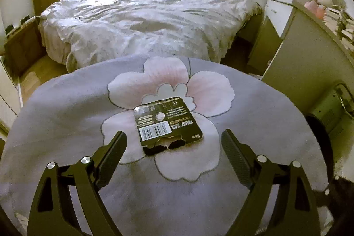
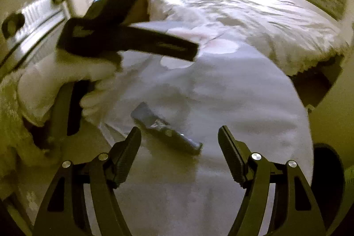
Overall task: Collect trash
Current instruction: 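Grasp the black card package with the left tool while the right tool grasps the dark strip, then carry the card package with the left tool while the right tool carries the strip to the bin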
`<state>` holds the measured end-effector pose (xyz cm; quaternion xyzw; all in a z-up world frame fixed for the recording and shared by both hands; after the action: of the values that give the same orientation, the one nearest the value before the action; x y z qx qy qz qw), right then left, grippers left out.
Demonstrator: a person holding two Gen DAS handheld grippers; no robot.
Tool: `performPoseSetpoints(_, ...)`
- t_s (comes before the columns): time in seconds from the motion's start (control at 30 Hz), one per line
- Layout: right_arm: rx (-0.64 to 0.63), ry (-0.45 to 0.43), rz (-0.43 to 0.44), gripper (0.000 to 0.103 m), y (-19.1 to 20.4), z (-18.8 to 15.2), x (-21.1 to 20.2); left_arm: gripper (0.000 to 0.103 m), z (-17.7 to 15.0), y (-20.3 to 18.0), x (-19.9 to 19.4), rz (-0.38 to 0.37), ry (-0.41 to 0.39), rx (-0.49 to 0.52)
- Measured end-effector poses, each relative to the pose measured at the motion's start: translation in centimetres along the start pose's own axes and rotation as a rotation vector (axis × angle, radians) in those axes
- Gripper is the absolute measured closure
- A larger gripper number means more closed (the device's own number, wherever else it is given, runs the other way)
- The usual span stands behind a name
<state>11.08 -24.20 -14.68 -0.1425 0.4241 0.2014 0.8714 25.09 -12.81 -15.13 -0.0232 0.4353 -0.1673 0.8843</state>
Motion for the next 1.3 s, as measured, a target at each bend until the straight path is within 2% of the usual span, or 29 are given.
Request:
performPoseSetpoints(0.07, -0.016, 0.019, 0.001, 0.031, 0.3, -0.1, 0.6, 0.017, 0.0, 0.6, 0.5, 0.013, 0.004, -0.013)
performPoseSetpoints(0.17, -0.025, 0.045, 0.01, 0.043, 0.9, -0.6, 1.4, 0.021, 0.1, 1.3, 0.8, 0.013, -0.006, -0.014)
performPoseSetpoints(0.23, -0.016, 0.033, 0.013, 0.049, 1.0, -0.5, 1.4, 0.036, 0.3, 1.6, 0.7, 0.023, -0.01, -0.011)
performPoseSetpoints(0.27, -0.004, 0.03, 0.014, 0.056, 0.9, -0.4, 1.4, 0.04, 0.5, 1.8, 0.8, 0.027, -0.014, -0.013)
performPoseSetpoints(0.3, 0.006, 0.03, 0.013, 0.065, 0.8, -0.3, 1.4, 0.04, 0.6, 2.0, 0.8, 0.016, -0.016, -0.019)
performPoseSetpoints(0.4, 0.057, 0.034, 0.015, 0.08, 0.1, -0.1, 1.4, 0.04, 0.7, 2.2, 0.8, -0.001, -0.017, -0.016)
performPoseSetpoints(0.53, 0.109, 0.031, 0.028, 0.087, -0.6, -0.2, 1.1, 0.041, 0.6, 2.5, 0.5, -0.046, -0.029, -0.031)
performPoseSetpoints(0.7, 0.179, -0.003, 0.052, 0.087, -1.5, 0.0, 0.4, 0.041, 0.1, 2.1, -0.9, -0.073, -0.057, -0.029)
performPoseSetpoints(0.83, 0.27, -0.067, 0.062, 0.087, -3.2, 0.4, -1.6, 0.041, 0.1, 0.1, -3.2, -0.103, -0.095, -0.007)
performPoseSetpoints(1.0, 0.396, -0.166, 0.068, 0.087, -6.6, 0.7, -4.9, 0.041, 0.8, -4.5, -6.7, -0.156, -0.155, 0.069)
performPoseSetpoints(1.3, 0.578, -0.291, -0.034, 0.087, -14.8, -2.4, -11.2, 0.041, 0.9, -13.7, -9.9, -0.263, -0.213, 0.188)
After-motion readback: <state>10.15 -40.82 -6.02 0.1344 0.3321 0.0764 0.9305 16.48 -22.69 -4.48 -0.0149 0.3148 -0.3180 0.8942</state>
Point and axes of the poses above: each gripper's, at about its wrist camera, not at the fingertips, and x roughly the way its jaws point, y to its left, z to its top, the point moved 9 cm from there along x, roughly the way its jaws point, and after that the axes turned 7 degrees about -z, right-handed, at the moved point
